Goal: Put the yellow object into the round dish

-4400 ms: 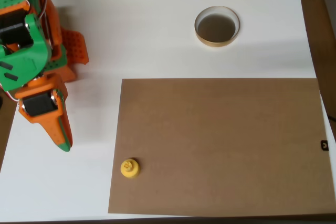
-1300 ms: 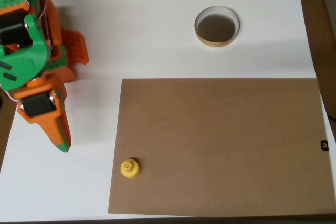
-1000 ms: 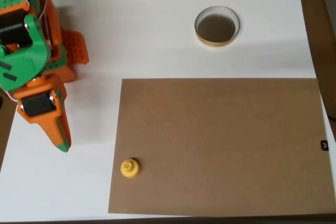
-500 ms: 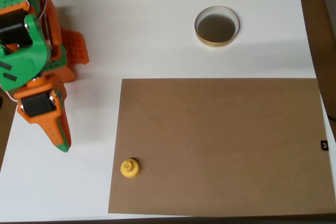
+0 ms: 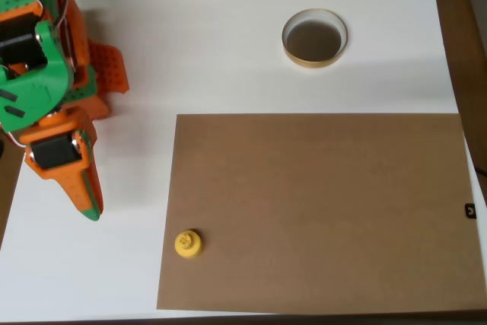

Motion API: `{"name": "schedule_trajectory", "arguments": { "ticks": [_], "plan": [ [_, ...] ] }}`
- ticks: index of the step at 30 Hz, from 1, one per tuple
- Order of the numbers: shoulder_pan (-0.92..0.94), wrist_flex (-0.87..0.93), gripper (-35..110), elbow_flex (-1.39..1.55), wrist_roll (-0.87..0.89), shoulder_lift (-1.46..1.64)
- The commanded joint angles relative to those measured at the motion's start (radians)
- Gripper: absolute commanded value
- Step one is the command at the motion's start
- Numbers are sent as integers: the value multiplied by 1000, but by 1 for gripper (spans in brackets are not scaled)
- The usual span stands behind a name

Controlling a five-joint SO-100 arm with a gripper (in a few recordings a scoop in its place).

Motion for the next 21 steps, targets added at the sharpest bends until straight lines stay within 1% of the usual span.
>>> {"name": "schedule_trajectory", "arguments": {
  "ticks": [1,15,21],
  "plan": [
    [15,8,0,-9,-3,21],
    [11,5,1,-11,-12,21],
    [-3,-9,5,-40,-28,21]
  ]
}}
